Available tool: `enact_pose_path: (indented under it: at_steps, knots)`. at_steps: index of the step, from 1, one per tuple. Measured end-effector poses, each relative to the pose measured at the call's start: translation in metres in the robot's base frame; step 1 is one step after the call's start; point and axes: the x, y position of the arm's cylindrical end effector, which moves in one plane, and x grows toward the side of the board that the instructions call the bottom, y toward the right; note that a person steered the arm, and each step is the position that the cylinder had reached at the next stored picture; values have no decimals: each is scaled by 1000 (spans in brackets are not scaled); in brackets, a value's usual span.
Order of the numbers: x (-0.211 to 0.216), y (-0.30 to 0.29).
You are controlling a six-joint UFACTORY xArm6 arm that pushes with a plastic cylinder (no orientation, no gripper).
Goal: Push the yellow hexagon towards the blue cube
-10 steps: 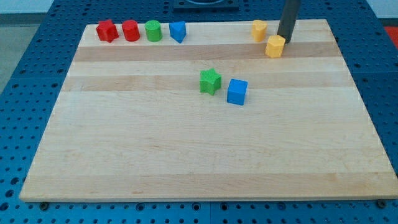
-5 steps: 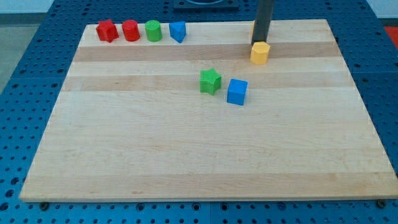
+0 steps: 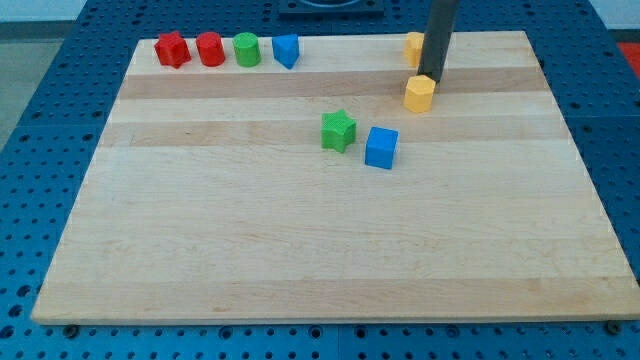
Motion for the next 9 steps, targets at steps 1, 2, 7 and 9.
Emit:
enact_pose_path:
  at_steps: [1, 2, 7, 9]
  knots:
    - [17, -17]
    - [28, -32]
    - [55, -10]
    - [65, -17]
